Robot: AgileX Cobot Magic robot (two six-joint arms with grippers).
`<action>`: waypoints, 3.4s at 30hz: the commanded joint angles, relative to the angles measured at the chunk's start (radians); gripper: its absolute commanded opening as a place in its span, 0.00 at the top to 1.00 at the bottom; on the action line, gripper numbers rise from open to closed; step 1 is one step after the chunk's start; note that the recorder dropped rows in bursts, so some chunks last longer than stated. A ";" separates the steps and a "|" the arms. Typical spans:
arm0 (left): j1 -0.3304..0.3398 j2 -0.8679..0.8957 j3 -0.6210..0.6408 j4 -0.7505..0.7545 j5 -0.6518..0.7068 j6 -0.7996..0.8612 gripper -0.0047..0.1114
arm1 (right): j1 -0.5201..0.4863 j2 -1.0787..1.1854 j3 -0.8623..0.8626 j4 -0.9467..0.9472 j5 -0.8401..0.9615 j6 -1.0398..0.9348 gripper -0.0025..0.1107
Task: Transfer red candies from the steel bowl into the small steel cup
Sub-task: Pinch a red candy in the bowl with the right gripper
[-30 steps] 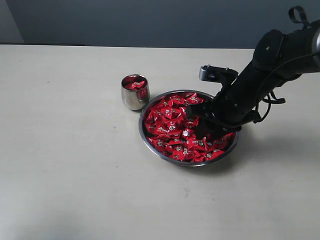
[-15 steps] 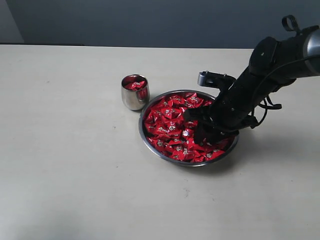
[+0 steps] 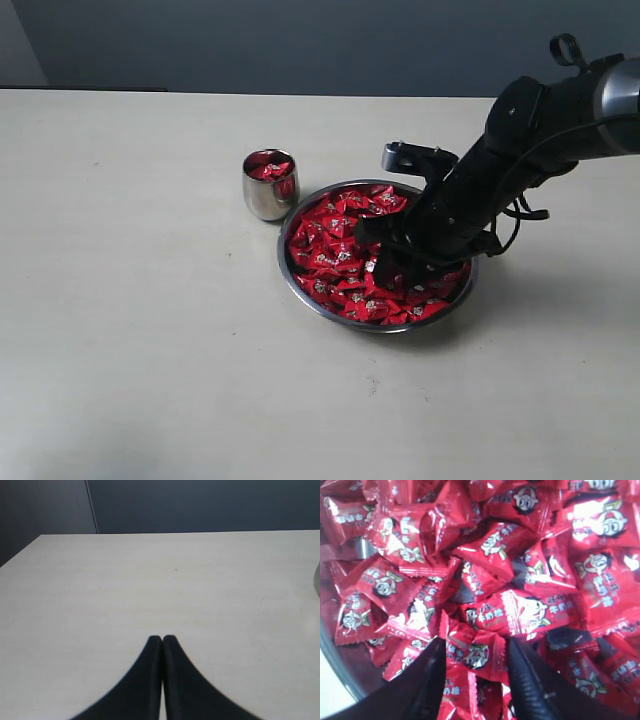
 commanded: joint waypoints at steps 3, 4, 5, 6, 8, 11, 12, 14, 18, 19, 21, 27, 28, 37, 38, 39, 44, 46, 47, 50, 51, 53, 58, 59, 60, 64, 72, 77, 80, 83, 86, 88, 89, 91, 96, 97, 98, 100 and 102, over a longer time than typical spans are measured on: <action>-0.005 -0.005 0.005 -0.006 -0.010 -0.001 0.96 | 0.005 -0.002 0.002 0.013 -0.019 -0.012 0.63; -0.005 -0.005 0.005 -0.006 -0.010 -0.001 0.96 | 0.005 -0.002 0.002 0.016 -0.020 -0.012 0.63; -0.005 -0.005 0.005 -0.006 -0.010 -0.001 0.96 | 0.005 -0.002 0.002 0.015 -0.023 -0.012 0.63; -0.005 -0.005 0.005 -0.006 -0.010 -0.001 0.96 | 0.005 -0.002 0.002 0.015 -0.023 -0.012 0.63; -0.005 -0.005 0.005 -0.006 -0.010 -0.001 0.96 | 0.005 -0.002 0.002 0.015 -0.023 -0.012 0.63; -0.005 -0.005 0.005 -0.006 -0.010 -0.001 0.96 | 0.005 -0.002 0.002 0.015 -0.025 -0.012 0.65; -0.005 -0.005 0.005 -0.006 -0.010 -0.001 0.96 | 0.005 -0.002 0.002 0.015 -0.030 -0.012 0.67; -0.005 -0.005 0.005 -0.006 -0.010 -0.001 0.96 | 0.005 -0.002 0.002 0.015 -0.030 -0.018 0.68; -0.005 -0.005 0.005 -0.006 -0.010 -0.001 0.96 | 0.005 -0.002 0.002 -0.003 -0.030 -0.030 0.68; -0.005 -0.005 0.005 -0.006 -0.010 -0.001 0.96 | 0.005 -0.002 0.002 -0.007 -0.030 -0.030 0.68; -0.005 -0.005 0.005 -0.006 -0.010 -0.001 0.96 | 0.005 -0.002 0.002 -0.007 -0.030 -0.030 0.64; -0.005 -0.005 0.005 -0.006 -0.010 -0.001 0.96 | 0.005 -0.002 -0.002 0.016 -0.030 -0.030 0.55; -0.005 -0.005 0.005 -0.006 -0.010 -0.001 0.96 | 0.005 -0.002 -0.002 0.016 -0.030 -0.030 0.55; -0.005 -0.005 0.005 -0.006 -0.010 -0.001 0.96 | 0.005 0.000 -0.002 0.000 -0.051 -0.030 0.55; -0.005 -0.005 0.005 -0.006 -0.010 -0.001 0.96 | 0.005 0.003 -0.002 0.000 -0.053 -0.030 0.55; -0.005 -0.005 0.005 -0.006 -0.010 -0.001 0.96 | 0.005 0.010 -0.002 0.000 -0.053 -0.030 0.55; -0.005 -0.005 0.005 -0.006 -0.010 -0.001 0.96 | 0.019 0.049 -0.002 0.013 -0.046 -0.030 0.55; -0.005 -0.005 0.005 -0.006 -0.010 -0.001 0.96 | 0.033 0.054 -0.002 0.018 -0.050 -0.030 0.55; -0.005 -0.005 0.005 -0.006 -0.010 -0.001 0.96 | 0.037 0.054 -0.002 0.018 -0.058 -0.030 0.55; -0.005 -0.005 0.005 -0.006 -0.010 -0.001 0.96 | 0.043 0.054 -0.002 0.028 -0.064 -0.030 0.55; -0.005 -0.005 0.005 -0.006 -0.010 -0.001 0.96 | 0.043 0.054 -0.002 0.027 -0.065 -0.030 0.55; -0.005 -0.005 0.005 -0.006 -0.010 -0.001 0.96 | 0.043 0.054 -0.002 0.023 -0.064 -0.030 0.55; -0.005 -0.005 0.005 -0.006 -0.010 -0.001 0.96 | 0.043 0.047 -0.002 0.023 -0.062 -0.030 0.55; -0.005 -0.005 0.005 -0.006 -0.010 -0.001 0.96 | 0.043 0.040 -0.002 0.023 -0.062 -0.030 0.55; -0.005 -0.005 0.005 -0.006 -0.010 -0.001 0.96 | 0.043 0.035 -0.002 0.023 -0.062 -0.030 0.55; -0.005 -0.005 0.005 -0.006 -0.010 -0.001 0.96 | 0.043 0.028 -0.047 0.007 -0.020 -0.030 0.72; -0.005 -0.005 0.005 -0.006 -0.010 -0.001 0.96 | 0.043 0.028 -0.055 0.000 -0.003 -0.030 0.82; -0.005 -0.005 0.005 -0.006 -0.010 -0.001 0.96 | 0.043 0.028 -0.055 0.000 -0.005 -0.030 0.82; -0.005 -0.005 0.005 -0.006 -0.010 -0.001 0.96 | 0.043 0.028 -0.055 0.000 -0.007 -0.030 0.82; -0.005 -0.005 0.005 -0.006 -0.010 -0.001 0.96 | 0.043 0.028 -0.055 0.000 -0.011 -0.030 0.82; -0.005 -0.005 0.005 -0.006 -0.010 -0.001 0.96 | 0.043 0.028 -0.055 -0.002 -0.014 -0.030 0.82; -0.005 -0.005 0.005 -0.006 -0.010 -0.001 0.96 | 0.043 0.028 -0.055 -0.002 -0.017 -0.030 0.82; -0.005 -0.005 0.005 -0.006 -0.010 -0.001 0.96 | 0.043 0.028 -0.057 -0.005 -0.016 -0.030 0.82; -0.005 -0.005 0.005 -0.006 -0.010 -0.001 0.96 | 0.043 0.028 -0.064 -0.007 -0.010 -0.028 0.82; -0.005 -0.005 0.005 -0.006 -0.010 -0.001 0.96 | 0.043 0.028 -0.107 -0.007 0.026 -0.028 0.82; -0.005 -0.005 0.005 -0.006 -0.010 -0.001 0.96 | 0.043 0.028 -0.122 -0.010 0.036 -0.028 0.82; -0.005 -0.005 0.005 -0.006 -0.010 -0.001 0.96 | 0.043 0.028 -0.134 -0.016 0.047 -0.026 0.82; -0.005 -0.005 0.005 -0.006 -0.010 -0.001 0.96 | 0.043 0.028 -0.164 -0.050 0.068 -0.007 0.82; -0.005 -0.005 0.005 -0.006 -0.010 -0.001 0.96 | 0.043 0.028 -0.192 -0.100 0.079 0.029 0.82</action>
